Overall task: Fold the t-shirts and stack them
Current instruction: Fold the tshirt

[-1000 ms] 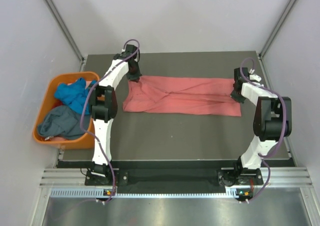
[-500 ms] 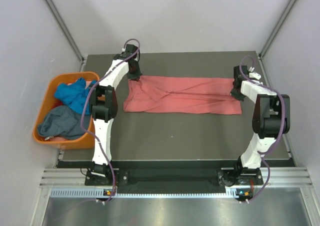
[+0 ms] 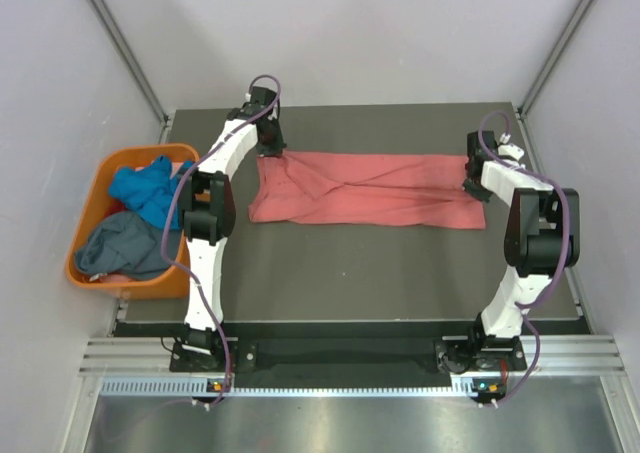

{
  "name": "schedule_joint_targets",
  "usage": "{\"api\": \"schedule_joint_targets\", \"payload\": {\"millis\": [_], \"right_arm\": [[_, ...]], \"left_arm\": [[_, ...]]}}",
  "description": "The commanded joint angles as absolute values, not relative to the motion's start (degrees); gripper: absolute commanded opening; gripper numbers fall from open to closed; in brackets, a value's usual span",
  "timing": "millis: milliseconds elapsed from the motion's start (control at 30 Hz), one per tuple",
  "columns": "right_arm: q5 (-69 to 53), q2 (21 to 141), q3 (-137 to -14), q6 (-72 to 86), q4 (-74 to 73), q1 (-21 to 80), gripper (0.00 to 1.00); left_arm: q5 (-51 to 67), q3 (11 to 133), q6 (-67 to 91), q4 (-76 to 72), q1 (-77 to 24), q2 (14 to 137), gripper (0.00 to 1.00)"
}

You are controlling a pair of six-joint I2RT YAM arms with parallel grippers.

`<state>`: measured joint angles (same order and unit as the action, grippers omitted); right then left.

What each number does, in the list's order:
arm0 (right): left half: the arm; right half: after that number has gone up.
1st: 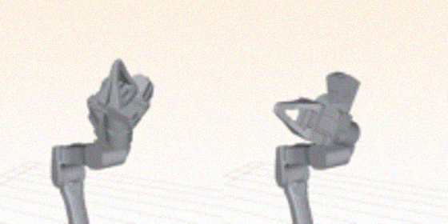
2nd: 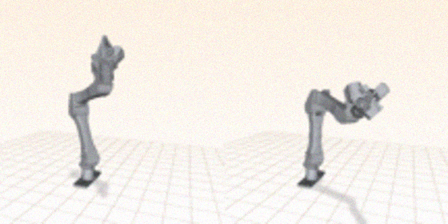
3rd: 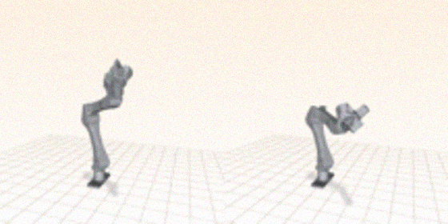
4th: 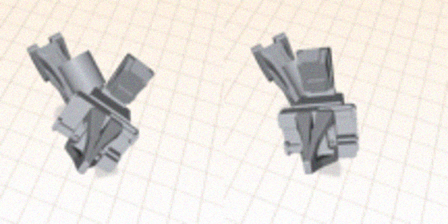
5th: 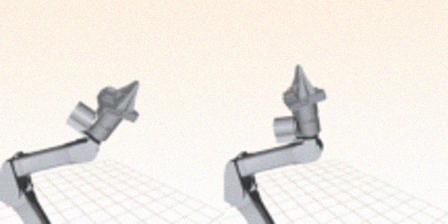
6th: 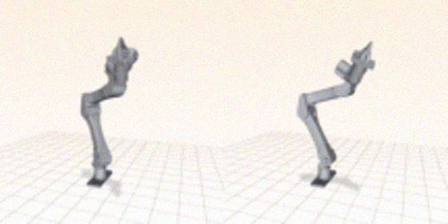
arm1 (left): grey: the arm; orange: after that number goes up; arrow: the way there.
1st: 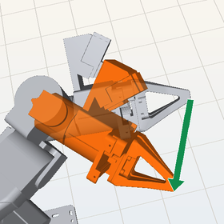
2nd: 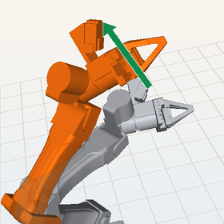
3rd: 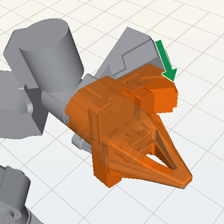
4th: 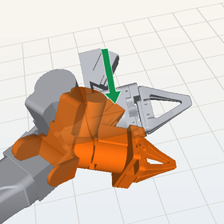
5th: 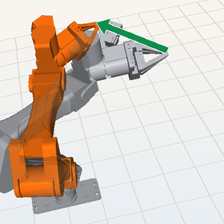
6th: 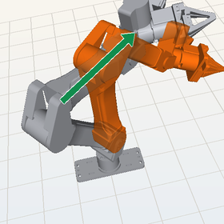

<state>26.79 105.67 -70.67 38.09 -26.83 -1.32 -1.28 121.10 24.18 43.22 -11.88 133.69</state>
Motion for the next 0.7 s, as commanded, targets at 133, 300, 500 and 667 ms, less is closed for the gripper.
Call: {"api": "schedule_joint_targets", "payload": {"millis": [133, 300, 500, 667], "right_arm": [[30.67, 106.96, -74.00, 38.67, -26.10, -2.11, 0.02], [31.46, 107.84, -75.14, 38.85, -27.06, -2.11, 0.07], [31.47, 106.35, -75.85, 38.76, -28.83, -2.11, 0.27], [29.36, 101.87, -74.01, 37.35, -27.86, -2.02, 0.31]], "left_arm": [[2.63, 123.13, 22.42, 38.32, -11.43, 135.00, 0.00], [3.78, 123.22, 20.92, 36.48, -11.43, 135.79, 0.00], [4.39, 123.49, 20.39, 35.95, -11.43, 136.14, 0.00], [4.57, 123.49, 20.57, 36.04, -11.43, 136.14, 0.00]]}}
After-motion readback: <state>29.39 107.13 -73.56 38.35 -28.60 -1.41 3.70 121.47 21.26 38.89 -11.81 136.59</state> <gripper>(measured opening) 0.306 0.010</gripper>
